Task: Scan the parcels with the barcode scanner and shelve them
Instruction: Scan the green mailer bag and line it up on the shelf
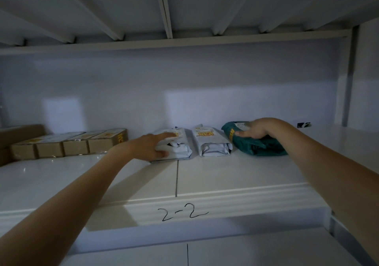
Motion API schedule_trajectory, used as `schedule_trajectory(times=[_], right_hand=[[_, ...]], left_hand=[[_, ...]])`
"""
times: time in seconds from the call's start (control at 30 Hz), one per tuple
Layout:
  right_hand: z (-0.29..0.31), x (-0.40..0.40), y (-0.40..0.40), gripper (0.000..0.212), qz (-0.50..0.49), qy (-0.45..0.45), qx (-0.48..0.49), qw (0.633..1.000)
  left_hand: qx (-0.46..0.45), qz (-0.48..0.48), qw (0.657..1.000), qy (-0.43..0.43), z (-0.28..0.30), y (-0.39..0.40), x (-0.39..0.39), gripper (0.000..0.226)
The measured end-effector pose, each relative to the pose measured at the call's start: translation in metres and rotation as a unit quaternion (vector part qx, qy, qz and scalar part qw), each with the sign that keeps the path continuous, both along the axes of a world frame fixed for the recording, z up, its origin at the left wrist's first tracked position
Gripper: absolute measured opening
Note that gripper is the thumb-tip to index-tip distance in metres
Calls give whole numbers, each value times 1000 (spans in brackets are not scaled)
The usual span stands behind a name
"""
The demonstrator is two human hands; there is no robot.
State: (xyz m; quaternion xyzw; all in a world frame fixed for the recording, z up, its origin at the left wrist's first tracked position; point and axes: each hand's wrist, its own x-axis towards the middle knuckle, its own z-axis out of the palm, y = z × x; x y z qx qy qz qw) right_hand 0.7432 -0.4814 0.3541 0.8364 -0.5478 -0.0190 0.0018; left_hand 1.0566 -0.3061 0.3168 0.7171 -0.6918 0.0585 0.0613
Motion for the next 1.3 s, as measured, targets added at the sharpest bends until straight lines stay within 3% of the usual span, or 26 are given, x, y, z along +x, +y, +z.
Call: schedule_trajectory(times=[0.1,0.2,0.3,0.4,0.53,0.67,0.8,0.9,1.03,1.17,1.3], right_hand=[[12,25,-5,113,-35,-112,-60,991],[37,71,25,124,35,-191,-93,977],[47,126,68,86,106,-217,-82,967],[48,192,105,77,162,-190,-65,966],[34,290,144,69,229,-125,-49,964],[17,374,175,69,249,-63,-19,966],[5,420,181,67,237,-39,-16,970],[-3,428,181,67,233,-16,-13,972],[-9,417,180,58,243,-55,-50,967],[0,395,180,45,236,-51,-64,968],[12,369,178,46,205,-14,-50,977]], left_hand=[[-70,51,996,40,17,21,17,63],[-157,134,978,27,32,53,64,41],[-120,201,972,-1,36,89,124,49],[-46,235,971,-30,31,120,170,61],[-13,221,973,-60,20,132,244,63],[14,183,980,-71,22,135,281,88],[13,141,986,-91,24,130,287,77],[21,98,992,-72,19,125,285,54],[-47,25,998,-41,14,123,278,19],[-88,3,996,-25,15,120,266,42],[-97,-20,995,-26,18,125,260,44]])
